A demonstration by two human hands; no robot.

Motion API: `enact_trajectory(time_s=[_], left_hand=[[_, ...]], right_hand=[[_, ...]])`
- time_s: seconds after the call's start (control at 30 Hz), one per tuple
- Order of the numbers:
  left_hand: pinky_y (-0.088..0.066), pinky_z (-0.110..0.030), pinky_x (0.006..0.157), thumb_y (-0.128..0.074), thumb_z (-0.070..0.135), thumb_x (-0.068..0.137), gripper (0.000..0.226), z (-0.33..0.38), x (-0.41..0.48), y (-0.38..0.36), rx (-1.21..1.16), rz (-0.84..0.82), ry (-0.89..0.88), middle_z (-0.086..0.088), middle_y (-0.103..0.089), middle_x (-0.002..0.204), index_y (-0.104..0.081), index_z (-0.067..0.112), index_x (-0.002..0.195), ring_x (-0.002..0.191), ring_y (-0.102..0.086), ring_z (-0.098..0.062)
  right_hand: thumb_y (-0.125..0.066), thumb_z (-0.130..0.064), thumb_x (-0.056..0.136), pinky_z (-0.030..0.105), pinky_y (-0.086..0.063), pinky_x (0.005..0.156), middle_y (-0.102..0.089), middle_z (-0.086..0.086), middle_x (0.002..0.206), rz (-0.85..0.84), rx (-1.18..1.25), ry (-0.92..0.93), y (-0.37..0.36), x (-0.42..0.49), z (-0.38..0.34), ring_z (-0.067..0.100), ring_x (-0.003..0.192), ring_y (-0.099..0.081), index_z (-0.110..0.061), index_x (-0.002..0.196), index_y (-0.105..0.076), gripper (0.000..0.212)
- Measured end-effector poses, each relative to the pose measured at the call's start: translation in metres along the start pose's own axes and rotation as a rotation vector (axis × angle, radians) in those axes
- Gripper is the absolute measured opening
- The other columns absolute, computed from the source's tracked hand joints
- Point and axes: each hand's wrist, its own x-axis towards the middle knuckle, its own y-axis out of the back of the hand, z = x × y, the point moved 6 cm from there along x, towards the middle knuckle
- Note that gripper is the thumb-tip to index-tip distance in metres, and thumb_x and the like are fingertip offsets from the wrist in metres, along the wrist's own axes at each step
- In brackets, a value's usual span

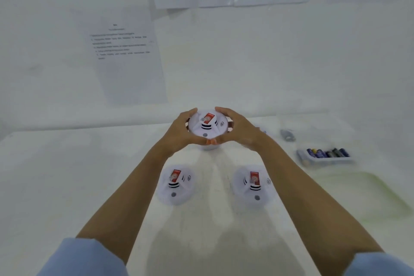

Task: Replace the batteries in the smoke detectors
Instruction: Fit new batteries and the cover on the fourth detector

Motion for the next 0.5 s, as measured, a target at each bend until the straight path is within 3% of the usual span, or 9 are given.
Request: enact_trajectory(time_s=[0.1, 0.17, 0.23, 0.3, 0.37, 0.43, 0.5], left_hand=[[-0.048, -0.009, 0.074, -0.086, 0.015, 0.052, 0.097, 0.03, 0.01, -0.046, 0.007, -0.057, -0.041, 0.004, -0.043, 0.135, -0.039, 0.018, 0.136, 0.116, -0.046, -0.003], [-0.045, -0.012, 0.085, -0.082, 0.006, 0.066, 0.077, 0.044, 0.019, -0.081, 0.019, -0.109, -0.056, 0.004, -0.046, 0.132, -0.043, 0.022, 0.13, 0.115, -0.047, 0.005], [-0.036, -0.027, 0.105, -0.08, 0.011, 0.069, 0.089, 0.053, 0.031, -0.119, 0.039, -0.159, -0.029, 0.0, -0.032, 0.147, -0.029, 0.018, 0.142, 0.134, -0.034, -0.009], [-0.03, -0.031, 0.108, -0.085, 0.021, 0.063, 0.109, 0.063, 0.039, -0.155, 0.071, -0.187, -0.008, -0.002, -0.021, 0.152, -0.017, 0.02, 0.147, 0.14, -0.024, -0.019], [-0.03, -0.028, 0.105, -0.088, 0.026, 0.055, 0.122, 0.078, 0.048, -0.196, 0.077, -0.223, -0.017, -0.001, -0.023, 0.146, -0.01, 0.023, 0.148, 0.136, -0.027, -0.017], [-0.033, -0.027, 0.102, -0.085, 0.017, 0.061, 0.118, 0.089, 0.054, -0.225, 0.081, -0.223, -0.014, -0.002, -0.024, 0.135, -0.006, 0.025, 0.149, 0.125, -0.031, -0.016], [-0.038, -0.035, 0.105, -0.085, 0.016, 0.062, 0.115, 0.099, 0.06, -0.248, 0.068, -0.212, 0.003, -0.004, -0.026, 0.132, -0.01, 0.027, 0.148, 0.122, -0.036, -0.02]], right_hand=[[-0.08, 0.001, 0.063, 0.026, -0.047, 0.091, -0.049, -0.004, 0.13, 0.03, -0.012, 0.003, 0.049, -0.027, 0.002, 0.018, 0.118, -0.05, -0.021, 0.136, -0.038, 0.087], [-0.08, 0.0, 0.063, 0.027, -0.049, 0.09, -0.049, -0.005, 0.129, 0.029, -0.028, -0.003, 0.084, -0.043, 0.004, 0.019, 0.118, -0.051, -0.023, 0.134, -0.04, 0.085], [-0.08, 0.003, 0.063, 0.023, -0.05, 0.088, -0.049, -0.004, 0.13, 0.016, -0.037, -0.015, 0.119, -0.058, 0.01, 0.017, 0.117, -0.051, -0.023, 0.134, -0.041, 0.085], [-0.078, 0.007, 0.063, 0.018, -0.053, 0.081, -0.051, -0.004, 0.127, 0.001, -0.021, -0.032, 0.15, -0.071, 0.017, 0.012, 0.111, -0.052, -0.021, 0.135, -0.041, 0.085], [-0.076, 0.008, 0.065, 0.017, -0.054, 0.079, -0.052, -0.009, 0.122, -0.008, 0.002, -0.043, 0.183, -0.085, 0.026, 0.008, 0.107, -0.053, -0.021, 0.135, -0.04, 0.085], [-0.074, 0.009, 0.067, 0.024, -0.054, 0.088, -0.051, -0.011, 0.121, -0.01, 0.045, -0.056, 0.207, -0.093, 0.037, 0.011, 0.109, -0.053, -0.021, 0.136, -0.039, 0.084], [-0.071, 0.004, 0.073, 0.029, -0.052, 0.093, -0.049, -0.008, 0.125, -0.023, 0.08, -0.05, 0.228, -0.099, 0.042, 0.015, 0.114, -0.052, -0.021, 0.139, -0.035, 0.079]])
